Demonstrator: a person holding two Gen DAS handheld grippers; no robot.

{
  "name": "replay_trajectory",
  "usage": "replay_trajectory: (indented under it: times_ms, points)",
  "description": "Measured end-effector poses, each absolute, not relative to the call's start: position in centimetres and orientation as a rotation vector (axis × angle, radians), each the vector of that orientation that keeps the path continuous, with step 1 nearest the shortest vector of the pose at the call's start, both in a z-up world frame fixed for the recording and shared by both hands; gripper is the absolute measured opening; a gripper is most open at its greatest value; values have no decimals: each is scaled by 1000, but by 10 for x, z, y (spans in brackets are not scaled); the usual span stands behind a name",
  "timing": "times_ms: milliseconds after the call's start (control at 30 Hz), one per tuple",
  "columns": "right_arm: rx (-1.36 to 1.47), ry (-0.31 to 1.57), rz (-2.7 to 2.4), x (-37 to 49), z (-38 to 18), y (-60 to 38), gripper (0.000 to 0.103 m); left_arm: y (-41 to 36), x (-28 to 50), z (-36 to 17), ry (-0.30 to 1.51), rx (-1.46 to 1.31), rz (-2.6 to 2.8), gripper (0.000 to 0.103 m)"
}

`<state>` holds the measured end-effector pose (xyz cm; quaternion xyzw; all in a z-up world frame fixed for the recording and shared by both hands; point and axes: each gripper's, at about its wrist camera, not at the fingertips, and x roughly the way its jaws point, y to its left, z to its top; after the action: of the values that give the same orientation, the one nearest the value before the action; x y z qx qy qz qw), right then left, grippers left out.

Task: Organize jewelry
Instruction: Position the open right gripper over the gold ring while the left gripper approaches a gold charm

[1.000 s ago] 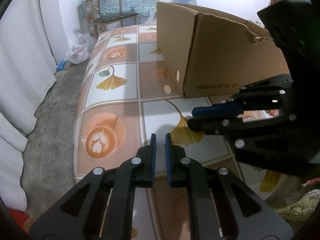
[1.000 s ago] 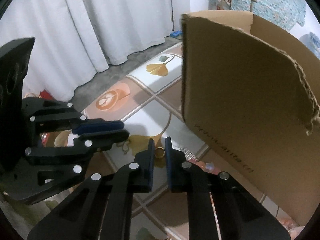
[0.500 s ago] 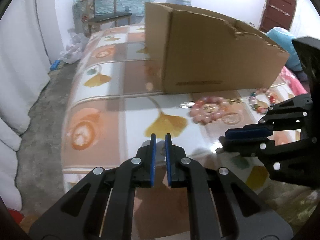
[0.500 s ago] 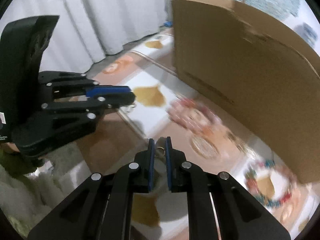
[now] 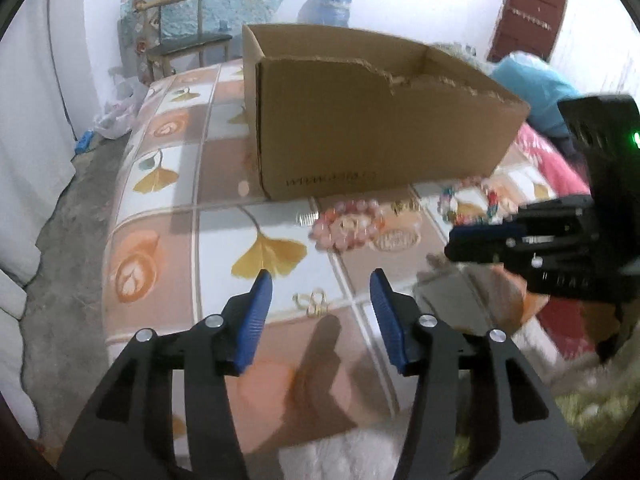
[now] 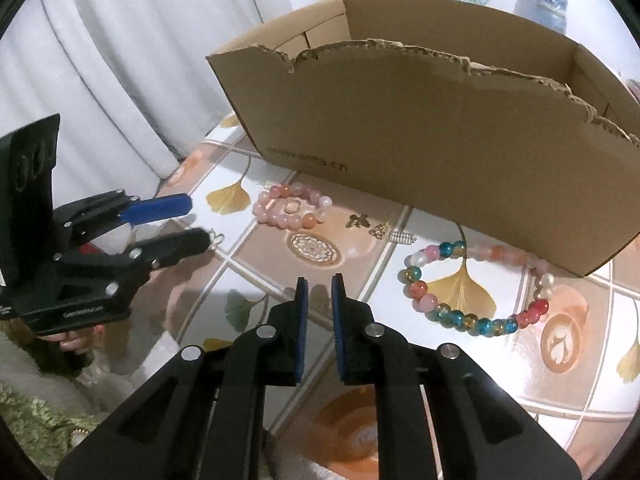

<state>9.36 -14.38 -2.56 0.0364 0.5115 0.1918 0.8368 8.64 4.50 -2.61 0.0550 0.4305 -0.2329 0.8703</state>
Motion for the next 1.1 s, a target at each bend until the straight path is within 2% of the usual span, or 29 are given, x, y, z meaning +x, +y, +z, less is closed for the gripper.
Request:
replay_trajectory:
  times_ms: [233,300,333,467,833,900,1100]
  points:
    - [96,1081,416,97,-27,-146,19,38,91,-40,975,166,-433,47]
    - [111,1075,410,95,-23,-153,19,36,95,-41,986,166,-419,42]
    - [116,1073,406,95,-23,-155,20,35,97,-41,989,171,-411,36]
    - [132,1069,392,94,-22,-165,20,31,96,-41,989,191,-430,22]
    - [144,1067,388,91,-22,-166,20,30,96,-40,1026,207,-401,21]
    - [136,1067,387,90,-21,-165,20,29,95,-40,1023,212,-414,12]
    - [92,1078,385,89,-24,-157,20,30,97,-40,1028,203,-421,11]
